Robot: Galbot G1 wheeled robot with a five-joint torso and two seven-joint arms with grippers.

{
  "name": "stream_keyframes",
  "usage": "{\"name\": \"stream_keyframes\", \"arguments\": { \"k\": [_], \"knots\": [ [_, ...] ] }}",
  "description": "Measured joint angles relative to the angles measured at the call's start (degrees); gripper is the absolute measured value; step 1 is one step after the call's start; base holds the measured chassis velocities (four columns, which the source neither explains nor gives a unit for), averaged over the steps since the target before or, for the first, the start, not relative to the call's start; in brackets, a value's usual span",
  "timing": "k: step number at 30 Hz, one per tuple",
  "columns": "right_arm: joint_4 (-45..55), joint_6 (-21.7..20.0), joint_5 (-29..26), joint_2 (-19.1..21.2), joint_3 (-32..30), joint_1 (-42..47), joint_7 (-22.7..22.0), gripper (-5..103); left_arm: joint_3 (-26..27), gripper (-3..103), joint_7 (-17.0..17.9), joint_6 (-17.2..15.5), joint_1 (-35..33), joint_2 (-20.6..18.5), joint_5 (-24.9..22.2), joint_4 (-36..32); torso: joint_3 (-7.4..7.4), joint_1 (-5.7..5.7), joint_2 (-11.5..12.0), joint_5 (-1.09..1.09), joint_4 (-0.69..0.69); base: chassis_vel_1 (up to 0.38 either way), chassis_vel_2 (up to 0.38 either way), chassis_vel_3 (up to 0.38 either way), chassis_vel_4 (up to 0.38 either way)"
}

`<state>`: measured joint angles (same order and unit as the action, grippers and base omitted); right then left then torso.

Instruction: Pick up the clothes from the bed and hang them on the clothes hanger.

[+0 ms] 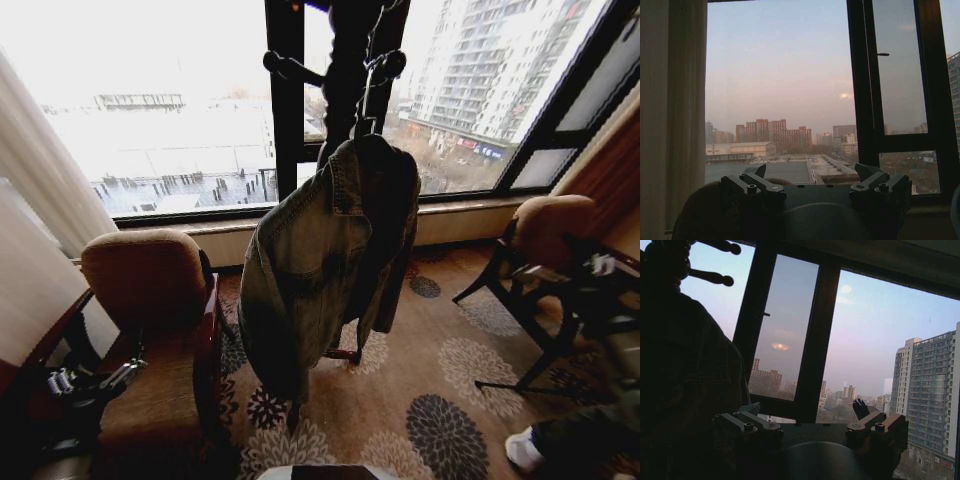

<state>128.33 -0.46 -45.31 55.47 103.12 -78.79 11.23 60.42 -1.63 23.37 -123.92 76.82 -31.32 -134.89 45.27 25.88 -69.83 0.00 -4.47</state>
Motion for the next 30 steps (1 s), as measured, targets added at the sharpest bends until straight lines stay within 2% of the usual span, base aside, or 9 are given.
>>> {"name": "stream_keyframes", "arguments": {
  "k": [3,12,30],
  "knots": [
    [-0.71,1.33,2.7,1.8,3.21,-0.41,0.68,100,0.0,100,0.0,0.0,0.0,0.0,0.0,0.0,0.0,0.0,0.0,0.0,0.0,0.0,0.0,0.0,0.0],
    [0.4,2.21,4.03,3.31,6.06,-1.2,1.18,100,0.0,100,0.0,0.0,0.0,0.0,0.0,0.0,0.0,0.0,0.01,0.0,0.01,0.0,0.0,0.0,0.0],
    [0.63,2.2,4.04,3.2,5.95,-1.24,1.06,100,0.0,100,0.0,0.0,0.0,0.0,0.0,0.0,0.0,0.0,0.0,0.0,0.0,0.0,0.0,0.0,0.0]
  ]
}}
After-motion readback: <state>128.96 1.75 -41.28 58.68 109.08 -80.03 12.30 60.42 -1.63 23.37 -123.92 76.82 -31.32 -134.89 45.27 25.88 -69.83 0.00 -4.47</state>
